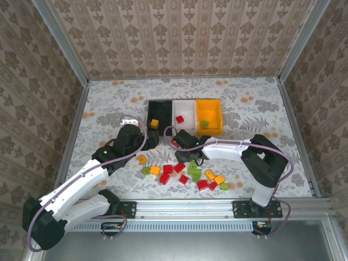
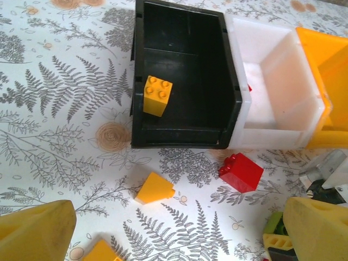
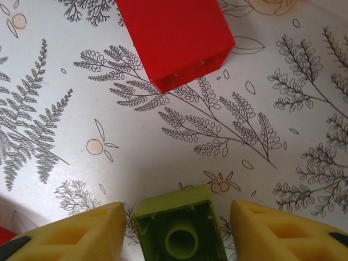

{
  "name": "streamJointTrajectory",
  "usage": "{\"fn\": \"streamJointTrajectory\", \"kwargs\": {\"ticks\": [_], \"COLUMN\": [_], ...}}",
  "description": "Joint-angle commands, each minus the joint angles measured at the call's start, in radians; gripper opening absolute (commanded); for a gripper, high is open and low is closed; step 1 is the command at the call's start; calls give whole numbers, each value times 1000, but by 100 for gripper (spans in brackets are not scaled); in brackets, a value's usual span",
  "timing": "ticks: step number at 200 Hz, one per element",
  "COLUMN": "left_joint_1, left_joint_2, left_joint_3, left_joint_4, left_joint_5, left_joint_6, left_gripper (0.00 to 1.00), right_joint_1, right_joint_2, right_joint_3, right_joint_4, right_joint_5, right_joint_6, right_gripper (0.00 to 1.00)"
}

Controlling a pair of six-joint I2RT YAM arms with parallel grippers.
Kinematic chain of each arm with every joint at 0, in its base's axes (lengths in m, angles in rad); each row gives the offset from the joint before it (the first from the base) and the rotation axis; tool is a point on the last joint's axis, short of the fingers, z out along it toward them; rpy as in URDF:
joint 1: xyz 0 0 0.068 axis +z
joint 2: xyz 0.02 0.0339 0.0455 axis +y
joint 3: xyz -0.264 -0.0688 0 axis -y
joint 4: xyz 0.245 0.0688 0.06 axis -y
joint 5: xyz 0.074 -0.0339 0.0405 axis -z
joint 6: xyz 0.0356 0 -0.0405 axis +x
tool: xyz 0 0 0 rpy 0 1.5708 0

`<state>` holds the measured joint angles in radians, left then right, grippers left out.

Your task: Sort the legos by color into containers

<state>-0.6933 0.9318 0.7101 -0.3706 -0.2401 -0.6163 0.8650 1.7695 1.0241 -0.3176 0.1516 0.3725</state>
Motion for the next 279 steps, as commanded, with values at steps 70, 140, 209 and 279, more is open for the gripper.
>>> {"fn": "streamJointTrajectory", "kwargs": {"ticks": [70, 140, 209, 279], "left_joint_1": [45, 66, 174, 320], "left_joint_2": [-50, -202, -350, -251], "left_joint_3": [-18, -138, -197, -190], "left_joint_4": [-24, 91, 49, 45], "left_joint_5": [-5, 11, 132, 310], "left_joint_6": [-1, -35, -74, -126], "left_gripper": [100, 100, 100, 100], "right_joint_1": [-27, -341, -449, -413], "right_joint_2": [-149, -157, 84, -77], "right_joint_3": [-4, 120, 338, 256], "right_joint_4": [-9, 1, -44, 0], "right_joint_5": [136, 151, 140, 64], "right_joint_6": [7, 91, 121, 123], "right_gripper": [29, 29, 41, 72]}}
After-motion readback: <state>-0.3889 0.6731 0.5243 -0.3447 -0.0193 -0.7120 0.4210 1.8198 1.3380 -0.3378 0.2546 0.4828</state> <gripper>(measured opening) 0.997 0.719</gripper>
